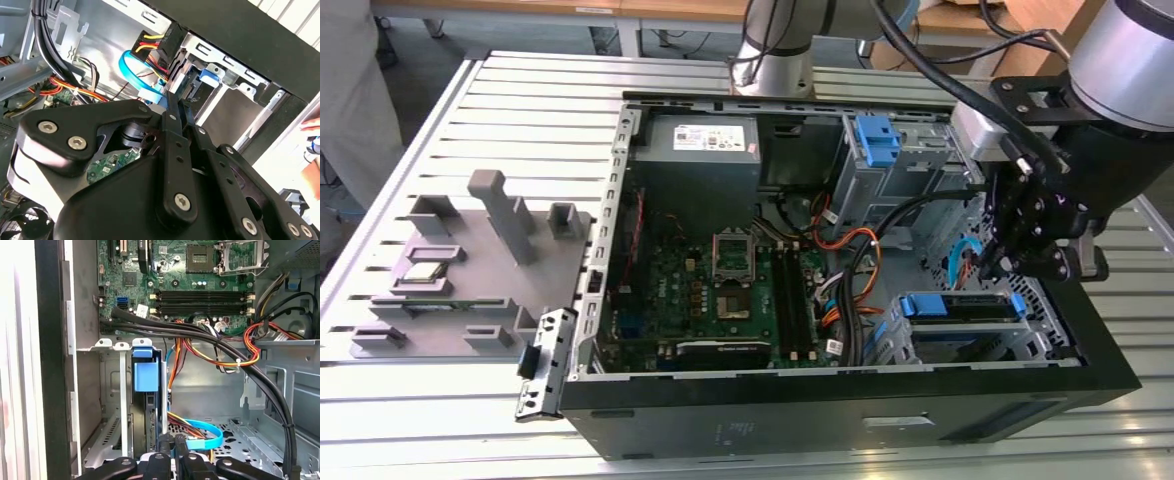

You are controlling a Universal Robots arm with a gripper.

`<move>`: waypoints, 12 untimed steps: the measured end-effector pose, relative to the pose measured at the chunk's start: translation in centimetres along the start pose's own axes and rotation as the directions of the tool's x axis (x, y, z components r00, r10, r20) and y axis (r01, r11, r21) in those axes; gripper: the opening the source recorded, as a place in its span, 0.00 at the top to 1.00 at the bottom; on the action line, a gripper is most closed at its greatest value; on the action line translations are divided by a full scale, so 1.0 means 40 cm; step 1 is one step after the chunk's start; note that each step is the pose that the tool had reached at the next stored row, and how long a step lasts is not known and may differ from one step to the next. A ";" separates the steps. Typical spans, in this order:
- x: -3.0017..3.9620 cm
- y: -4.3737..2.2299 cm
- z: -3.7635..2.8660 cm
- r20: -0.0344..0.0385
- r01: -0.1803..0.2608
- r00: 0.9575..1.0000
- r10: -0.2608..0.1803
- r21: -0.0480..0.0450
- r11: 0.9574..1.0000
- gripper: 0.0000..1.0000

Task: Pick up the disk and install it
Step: 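Insert the first disk wire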

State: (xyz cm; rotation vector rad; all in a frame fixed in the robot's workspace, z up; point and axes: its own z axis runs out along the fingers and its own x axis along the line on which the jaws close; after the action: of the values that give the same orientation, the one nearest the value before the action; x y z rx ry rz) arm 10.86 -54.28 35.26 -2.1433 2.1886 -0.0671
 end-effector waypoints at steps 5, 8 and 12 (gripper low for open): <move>0.010 0.017 -0.001 0.000 0.000 1.000 0.000 0.010 1.000 0.84; 0.018 0.023 -0.001 0.000 0.000 1.000 0.000 0.014 1.000 0.84; 0.031 0.032 0.000 0.001 0.000 1.000 0.000 0.020 1.000 0.84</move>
State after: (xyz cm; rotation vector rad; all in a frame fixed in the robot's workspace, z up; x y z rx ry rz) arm 9.57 -55.49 35.13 -2.1333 2.1779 -0.0876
